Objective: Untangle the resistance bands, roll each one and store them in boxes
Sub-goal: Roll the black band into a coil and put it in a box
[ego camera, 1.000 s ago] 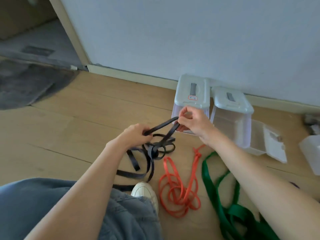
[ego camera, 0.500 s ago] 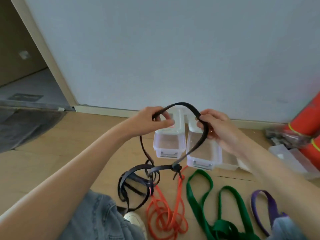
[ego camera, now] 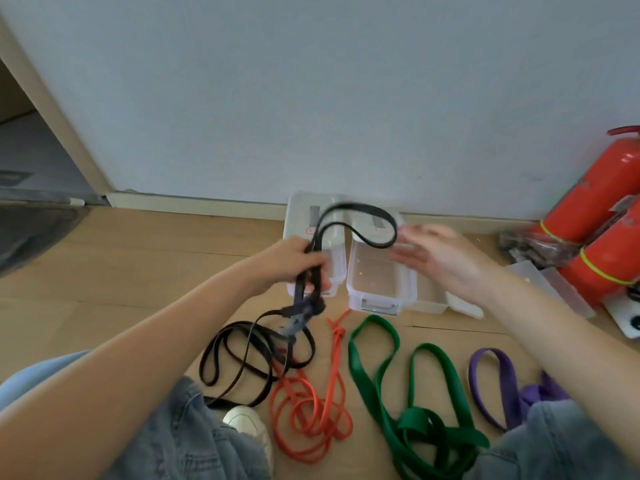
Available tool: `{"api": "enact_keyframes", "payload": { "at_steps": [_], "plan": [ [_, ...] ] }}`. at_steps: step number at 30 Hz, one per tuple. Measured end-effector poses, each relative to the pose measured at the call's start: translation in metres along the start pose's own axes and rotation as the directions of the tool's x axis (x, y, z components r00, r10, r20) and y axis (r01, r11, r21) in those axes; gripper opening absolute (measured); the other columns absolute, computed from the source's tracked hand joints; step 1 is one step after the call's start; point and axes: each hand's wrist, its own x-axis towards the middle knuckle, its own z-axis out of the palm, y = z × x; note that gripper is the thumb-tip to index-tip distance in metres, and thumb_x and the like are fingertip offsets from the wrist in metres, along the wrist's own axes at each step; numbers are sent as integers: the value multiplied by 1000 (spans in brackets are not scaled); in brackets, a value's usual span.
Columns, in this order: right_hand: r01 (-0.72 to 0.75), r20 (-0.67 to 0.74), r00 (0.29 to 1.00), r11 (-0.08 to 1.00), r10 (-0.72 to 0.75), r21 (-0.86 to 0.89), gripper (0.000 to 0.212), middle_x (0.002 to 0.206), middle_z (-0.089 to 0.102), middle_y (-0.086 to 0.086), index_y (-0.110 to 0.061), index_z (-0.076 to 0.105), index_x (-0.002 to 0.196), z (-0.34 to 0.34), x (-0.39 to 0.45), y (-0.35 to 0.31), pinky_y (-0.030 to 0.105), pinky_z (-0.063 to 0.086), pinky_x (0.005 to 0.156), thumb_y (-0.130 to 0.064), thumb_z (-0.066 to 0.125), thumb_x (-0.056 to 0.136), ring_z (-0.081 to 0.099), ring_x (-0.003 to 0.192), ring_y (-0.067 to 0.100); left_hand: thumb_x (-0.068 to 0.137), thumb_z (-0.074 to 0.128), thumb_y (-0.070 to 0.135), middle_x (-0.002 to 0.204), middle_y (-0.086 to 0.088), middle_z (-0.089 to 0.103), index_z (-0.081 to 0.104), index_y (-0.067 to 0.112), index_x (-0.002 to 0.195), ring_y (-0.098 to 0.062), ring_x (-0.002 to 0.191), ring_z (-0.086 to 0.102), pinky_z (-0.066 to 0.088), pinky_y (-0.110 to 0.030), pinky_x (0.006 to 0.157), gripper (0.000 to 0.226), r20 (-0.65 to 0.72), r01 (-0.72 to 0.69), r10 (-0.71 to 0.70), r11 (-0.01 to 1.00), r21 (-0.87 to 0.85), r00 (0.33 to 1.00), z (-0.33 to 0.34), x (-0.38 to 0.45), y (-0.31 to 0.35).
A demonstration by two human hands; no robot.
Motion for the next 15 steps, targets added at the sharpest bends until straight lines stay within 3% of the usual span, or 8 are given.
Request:
{"api": "enact_keyframes", "payload": {
  "at_steps": [2, 3, 5, 8, 10, 13, 15],
  "plan": [
    [-149, 222, 953, 957, 206, -248, 44, 112, 59, 0, -19, 47, 122, 2, -6, 18, 30, 52, 91, -20, 65, 83, 64, 104, 19, 97, 46, 19, 67, -1, 71, 59, 7, 88, -10, 65, 69, 51, -19, 60, 20, -61, -26, 9, 956, -293, 998, -1, 1, 11],
    [-143, 342, 899, 921, 274, -362, 62, 124, 54, -4, -24, 42, 131, 11, -9, 27, 31, 50, 93, -26, 71, 76, 57, 115, 16, 97, 46, 19, 66, -1, 71, 59, 6, 87, -10, 64, 69, 52, -20, 60, 20, -59, -32, 9, 915, -403, 998, 1, 2, 16],
    [-84, 468, 836, 909, 287, -407, 65, 131, 50, -9, -32, 46, 130, 34, -10, 42, 35, 47, 94, -30, 75, 72, 52, 119, 13, 97, 46, 15, 67, -5, 72, 59, 3, 87, -11, 64, 69, 54, -19, 57, 21, -40, -18, -4, 836, -548, 999, 7, 1, 20],
    [-59, 345, 927, 965, 149, -256, 15, 97, 68, 10, -12, 64, 102, 54, -3, 50, 35, 49, 76, -17, 64, 87, 64, 77, 19, 96, 47, 12, 75, -12, 73, 57, -3, 94, -14, 68, 71, 56, -19, 59, 19, -71, 0, -65, 737, -675, 995, 13, 3, 14],
    [-92, 158, 980, 981, 119, -170, 14, 75, 66, 12, -5, 63, 86, 49, 7, 52, 24, 45, 57, -11, 53, 93, 56, 51, 11, 96, 48, 10, 87, -15, 71, 55, -4, 104, -17, 73, 70, 57, -20, 59, 18, -159, -7, -146, 715, -699, 976, 6, 9, 1],
    [-72, 73, 993, 964, 94, -257, 20, 70, 63, 7, -6, 61, 84, 47, 25, 60, 16, 41, 46, -8, 45, 96, 50, 47, 7, 94, 48, 7, 92, -14, 64, 55, 0, 106, -17, 76, 62, 53, -18, 55, 15, -228, 96, -282, 798, -596, 932, 1, 22, -37],
    [-124, 88, 981, 906, 173, -405, 14, 74, 62, 8, -8, 60, 93, 55, 38, 82, 20, 43, 51, -6, 46, 95, 52, 55, 11, 94, 48, 6, 85, -11, 58, 55, -2, 108, -19, 75, 56, 54, -26, 69, 18, -234, 214, -345, 867, -449, 909, 7, 33, -75]
  ]
}}
